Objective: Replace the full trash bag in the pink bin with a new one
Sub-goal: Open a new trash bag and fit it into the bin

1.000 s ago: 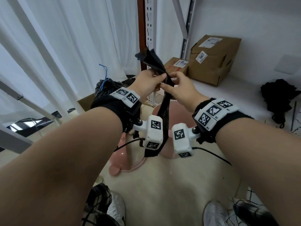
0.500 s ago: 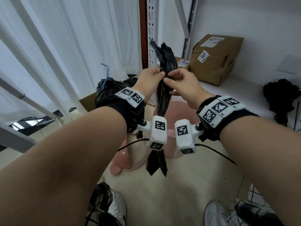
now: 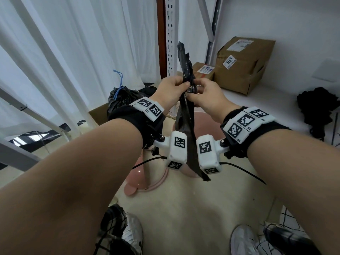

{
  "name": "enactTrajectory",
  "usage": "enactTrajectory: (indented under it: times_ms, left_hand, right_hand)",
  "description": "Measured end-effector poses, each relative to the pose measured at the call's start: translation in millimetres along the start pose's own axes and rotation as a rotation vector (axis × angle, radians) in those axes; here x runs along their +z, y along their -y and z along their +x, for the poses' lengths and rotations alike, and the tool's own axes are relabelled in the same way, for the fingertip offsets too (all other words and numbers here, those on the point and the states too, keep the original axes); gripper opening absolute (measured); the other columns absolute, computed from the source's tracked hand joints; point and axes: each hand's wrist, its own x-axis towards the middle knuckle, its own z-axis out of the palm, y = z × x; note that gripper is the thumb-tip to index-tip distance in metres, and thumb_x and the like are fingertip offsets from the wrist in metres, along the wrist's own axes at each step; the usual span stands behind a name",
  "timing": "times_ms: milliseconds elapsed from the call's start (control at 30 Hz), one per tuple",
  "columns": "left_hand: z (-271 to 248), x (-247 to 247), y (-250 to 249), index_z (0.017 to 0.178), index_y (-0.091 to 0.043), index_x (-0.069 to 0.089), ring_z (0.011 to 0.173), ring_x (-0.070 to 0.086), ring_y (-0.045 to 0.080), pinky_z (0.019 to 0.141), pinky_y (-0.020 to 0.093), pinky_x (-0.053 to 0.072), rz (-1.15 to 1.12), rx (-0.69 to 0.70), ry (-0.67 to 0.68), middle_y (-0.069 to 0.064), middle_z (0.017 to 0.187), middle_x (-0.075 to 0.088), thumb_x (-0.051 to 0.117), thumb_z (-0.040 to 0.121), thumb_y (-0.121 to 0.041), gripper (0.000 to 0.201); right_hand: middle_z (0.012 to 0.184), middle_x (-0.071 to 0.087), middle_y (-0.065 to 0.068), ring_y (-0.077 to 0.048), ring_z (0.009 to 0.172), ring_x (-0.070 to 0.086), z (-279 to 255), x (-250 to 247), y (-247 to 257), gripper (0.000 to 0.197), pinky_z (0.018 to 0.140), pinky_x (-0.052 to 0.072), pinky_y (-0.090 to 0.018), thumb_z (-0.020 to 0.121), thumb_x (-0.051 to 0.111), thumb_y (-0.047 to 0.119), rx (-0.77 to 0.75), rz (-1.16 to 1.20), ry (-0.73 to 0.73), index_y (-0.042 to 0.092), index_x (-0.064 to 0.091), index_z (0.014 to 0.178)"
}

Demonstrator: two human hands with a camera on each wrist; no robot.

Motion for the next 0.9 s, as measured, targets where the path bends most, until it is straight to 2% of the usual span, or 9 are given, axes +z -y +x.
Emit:
enactTrajectory:
  times_ms: [133, 200, 267, 367, 467, 567, 733, 833, 900]
  left_hand:
    - [0.0, -0.1, -0.4, 0.104, 0.005, 0.062, 0.083, 0.062, 0.026, 0.089, 0.045, 0.053, 0.026, 0.006, 0.004, 0.021, 0.095, 0.064, 0.049, 0.095, -0.006, 0.020]
    - [0.1, 0.5, 0.0, 0.095, -0.004, 0.059, 0.077, 0.061, 0.024, 0.086, 0.043, 0.053, 0.027, 0.023, -0.029, 0.015, 0.085, 0.063, 0.055, 0.091, -0.004, 0.006]
    - [2.8, -0.3, 2.9, 0.088, -0.014, 0.048, 0.077, 0.062, 0.023, 0.084, 0.041, 0.054, -0.003, 0.015, -0.059, 0.012, 0.081, 0.061, 0.061, 0.086, -0.002, 0.018]
    - [2.4, -0.8, 4.2, 0.096, -0.010, 0.049, 0.080, 0.065, 0.017, 0.079, 0.027, 0.056, -0.041, 0.022, 0.020, 0.010, 0.089, 0.064, 0.062, 0.086, 0.000, 0.019]
    - [0.8, -1.6, 3.4, 0.105, 0.002, 0.062, 0.079, 0.064, 0.014, 0.079, 0.022, 0.054, 0.006, 0.030, 0.076, 0.007, 0.087, 0.065, 0.056, 0.092, -0.005, 0.016]
    - [0.1, -4.3, 3.0, 0.088, -0.003, 0.066, 0.068, 0.063, 0.008, 0.072, 0.019, 0.054, 0.048, 0.030, 0.065, 0.004, 0.077, 0.064, 0.055, 0.093, -0.008, 0.013]
    - [8.2, -9.3, 7.1, 0.075, -0.017, 0.050, 0.078, 0.057, 0.025, 0.080, 0.046, 0.052, 0.050, 0.027, -0.168, 0.012, 0.078, 0.057, 0.057, 0.091, -0.014, 0.018]
    - [10.6, -13.9, 7.6, 0.082, -0.019, 0.043, 0.070, 0.054, 0.021, 0.069, 0.037, 0.046, 0.071, 0.062, -0.357, 0.007, 0.075, 0.054, 0.054, 0.091, -0.012, 0.016]
    - [10.7, -20.4, 9.6, 0.091, -0.016, 0.040, 0.068, 0.051, 0.015, 0.071, 0.029, 0.045, 0.137, 0.140, -0.469, 0.000, 0.071, 0.051, 0.050, 0.092, -0.011, 0.012]
  right_hand:
    - [0.109, 0.065, -0.022, -0.033, 0.099, 0.066, 2.1, -0.1, 1.2, 0.039, 0.090, 0.054, -0.047, 0.085, 0.052, -0.003, -0.004, -0.055, -0.046, 0.001, 0.053, 0.124]
    - [0.106, 0.066, -0.019, -0.031, 0.098, 0.066, 2.9, -0.8, 1.9, 0.035, 0.090, 0.054, -0.044, 0.088, 0.048, -0.004, 0.000, -0.059, -0.058, 0.000, 0.056, 0.121]
    - [0.102, 0.065, -0.017, -0.029, 0.097, 0.065, 3.4, -1.7, 1.7, 0.030, 0.090, 0.054, -0.041, 0.091, 0.046, 0.000, 0.005, -0.044, -0.079, -0.001, 0.056, 0.120]
    - [0.095, 0.065, -0.015, -0.029, 0.092, 0.066, 3.1, -4.1, -0.9, 0.024, 0.080, 0.055, -0.037, 0.094, 0.052, 0.009, 0.008, -0.008, -0.105, 0.001, 0.056, 0.116]
    - [0.089, 0.063, -0.014, -0.028, 0.085, 0.066, 1.6, -9.4, -3.4, 0.011, 0.076, 0.056, -0.040, 0.089, 0.061, 0.013, -0.009, -0.011, -0.087, 0.008, 0.058, 0.098]
    - [0.076, 0.060, -0.007, -0.025, 0.078, 0.062, 0.0, -14.3, -3.6, 0.016, 0.075, 0.054, -0.041, 0.086, 0.065, 0.011, -0.019, -0.029, -0.081, 0.015, 0.054, 0.075]
    - [0.063, 0.046, -0.001, -0.014, 0.059, 0.045, 2.3, -18.7, -4.3, 0.034, 0.057, 0.042, -0.024, 0.080, 0.060, -0.005, -0.048, -0.033, -0.183, 0.018, 0.041, 0.064]
    - [0.079, 0.049, 0.002, -0.006, 0.063, 0.045, 1.6, -22.6, -3.0, 0.031, 0.051, 0.040, -0.011, 0.083, 0.042, -0.011, -0.031, -0.025, -0.271, 0.019, 0.042, 0.081]
    - [0.095, 0.051, 0.001, -0.005, 0.072, 0.049, 2.9, -25.0, -2.6, 0.033, 0.058, 0.043, -0.013, 0.085, 0.035, -0.010, -0.016, 0.007, -0.328, 0.019, 0.044, 0.098]
